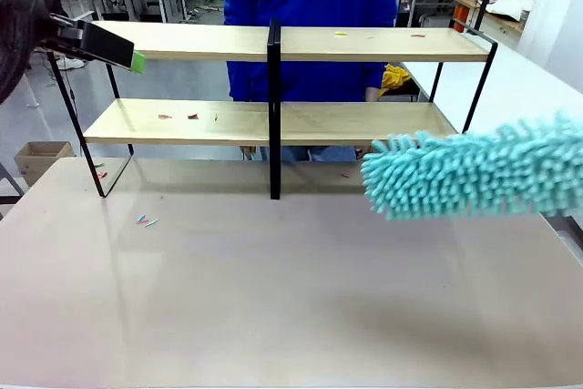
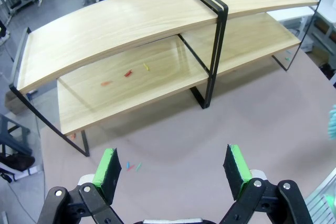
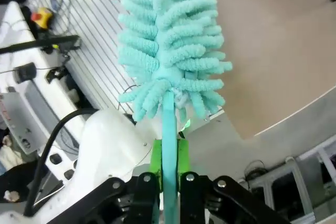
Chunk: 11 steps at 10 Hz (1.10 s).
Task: Clean the shelves.
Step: Clean another randomly selected level of the Shelf with the Duster.
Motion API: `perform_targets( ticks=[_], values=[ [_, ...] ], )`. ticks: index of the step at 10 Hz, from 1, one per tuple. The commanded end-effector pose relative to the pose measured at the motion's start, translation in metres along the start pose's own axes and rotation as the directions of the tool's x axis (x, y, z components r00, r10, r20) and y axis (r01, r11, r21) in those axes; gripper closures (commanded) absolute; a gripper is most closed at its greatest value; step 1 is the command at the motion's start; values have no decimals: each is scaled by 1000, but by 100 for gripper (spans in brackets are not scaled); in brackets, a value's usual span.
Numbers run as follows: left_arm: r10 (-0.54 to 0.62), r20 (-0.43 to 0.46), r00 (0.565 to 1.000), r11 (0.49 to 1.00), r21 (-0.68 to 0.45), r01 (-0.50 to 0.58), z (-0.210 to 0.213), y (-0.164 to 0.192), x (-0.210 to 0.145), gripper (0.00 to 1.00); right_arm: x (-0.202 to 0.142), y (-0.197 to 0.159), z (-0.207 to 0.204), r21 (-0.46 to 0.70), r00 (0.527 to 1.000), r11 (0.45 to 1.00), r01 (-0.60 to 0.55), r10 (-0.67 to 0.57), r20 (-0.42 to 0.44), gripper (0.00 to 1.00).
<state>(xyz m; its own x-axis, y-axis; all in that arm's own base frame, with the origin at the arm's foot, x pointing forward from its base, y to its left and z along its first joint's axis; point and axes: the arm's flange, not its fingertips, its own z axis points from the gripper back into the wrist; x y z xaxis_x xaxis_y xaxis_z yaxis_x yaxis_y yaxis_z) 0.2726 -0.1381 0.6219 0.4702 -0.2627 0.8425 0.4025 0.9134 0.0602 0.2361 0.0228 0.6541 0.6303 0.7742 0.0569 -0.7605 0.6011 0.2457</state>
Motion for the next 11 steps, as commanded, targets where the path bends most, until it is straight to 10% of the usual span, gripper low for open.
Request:
perform_targets(
  ticks=[1, 5, 6, 11],
  values=[
    [1, 1, 1000, 1000, -1, -1, 0, 1, 0, 0, 42, 18, -22, -129, 997, 991, 31, -39, -64, 87],
    [1, 1, 1000, 1000, -1, -1, 0, 1, 0, 0, 148, 69, -97, -139, 971, 979, 151, -121, 205, 87],
    [1, 1, 1000, 1000, -1, -1, 0, 1, 0, 0, 135, 71, -89, -174, 999, 984, -48, 48, -7, 87],
    [1, 1, 1000, 1000, -1, -1, 0, 1, 0, 0, 211, 96, -114, -145, 946, 963, 225, -180, 271, 87]
  ],
)
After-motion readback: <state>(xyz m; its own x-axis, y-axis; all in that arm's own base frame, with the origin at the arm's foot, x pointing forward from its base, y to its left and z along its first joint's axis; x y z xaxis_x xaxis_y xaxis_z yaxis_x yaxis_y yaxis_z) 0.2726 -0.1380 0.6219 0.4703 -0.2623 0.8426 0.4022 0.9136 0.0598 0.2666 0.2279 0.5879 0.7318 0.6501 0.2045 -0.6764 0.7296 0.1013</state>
